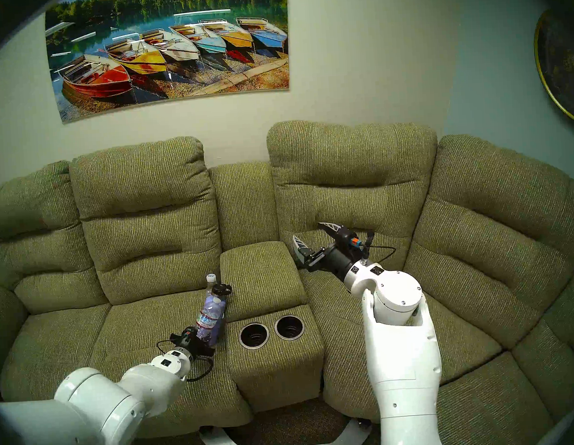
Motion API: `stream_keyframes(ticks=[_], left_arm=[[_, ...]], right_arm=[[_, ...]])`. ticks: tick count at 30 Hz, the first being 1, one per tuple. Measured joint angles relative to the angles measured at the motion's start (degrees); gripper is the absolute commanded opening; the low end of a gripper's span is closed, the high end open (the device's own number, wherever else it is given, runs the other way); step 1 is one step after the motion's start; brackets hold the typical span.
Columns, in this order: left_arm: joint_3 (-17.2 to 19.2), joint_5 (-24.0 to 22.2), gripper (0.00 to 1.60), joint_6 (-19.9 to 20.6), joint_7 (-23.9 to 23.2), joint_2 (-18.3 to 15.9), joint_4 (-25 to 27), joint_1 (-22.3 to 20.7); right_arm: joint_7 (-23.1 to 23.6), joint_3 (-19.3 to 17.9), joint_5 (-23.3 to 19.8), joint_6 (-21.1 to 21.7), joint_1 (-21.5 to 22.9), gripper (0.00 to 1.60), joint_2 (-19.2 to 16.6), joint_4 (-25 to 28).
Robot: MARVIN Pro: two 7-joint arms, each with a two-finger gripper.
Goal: Take bottles out of cup holder
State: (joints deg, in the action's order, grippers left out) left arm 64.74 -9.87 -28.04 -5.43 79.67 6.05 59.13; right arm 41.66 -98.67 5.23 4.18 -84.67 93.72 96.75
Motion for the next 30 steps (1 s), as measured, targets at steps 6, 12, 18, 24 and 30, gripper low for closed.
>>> stream_keyframes(ticks=[6, 12, 18, 24, 30], left_arm=[[0.43, -0.28, 0.78, 1.13, -0.61, -0.06, -0.02, -0.07], [0.63, -0.37, 1.0, 2.17, -1.13, -0.19, -0.02, -0.19], [0.49, -0.31, 1.47, 3.04, -1.61, -0.34, 0.03, -0.31], [-0.37, 0.37, 1.6, 3.79, -2.0, -0.44, 0.06, -0.38], [-1.57, 1.69, 1.52, 4.14, -2.24, -0.54, 0.09, -0.42]], right_arm=[[-0.09, 0.15, 0.0, 0.0, -0.15, 1.6, 0.0, 0.27], [-0.18, 0.31, 0.0, 0.0, -0.25, 1.6, -0.01, 0.67], [-0.28, 0.43, 0.0, 0.0, -0.3, 1.6, -0.01, 1.16], [-0.36, 0.56, 0.0, 0.0, -0.36, 1.6, -0.01, 1.63], [-0.45, 0.61, 0.0, 0.0, -0.42, 1.6, -0.01, 2.07]])
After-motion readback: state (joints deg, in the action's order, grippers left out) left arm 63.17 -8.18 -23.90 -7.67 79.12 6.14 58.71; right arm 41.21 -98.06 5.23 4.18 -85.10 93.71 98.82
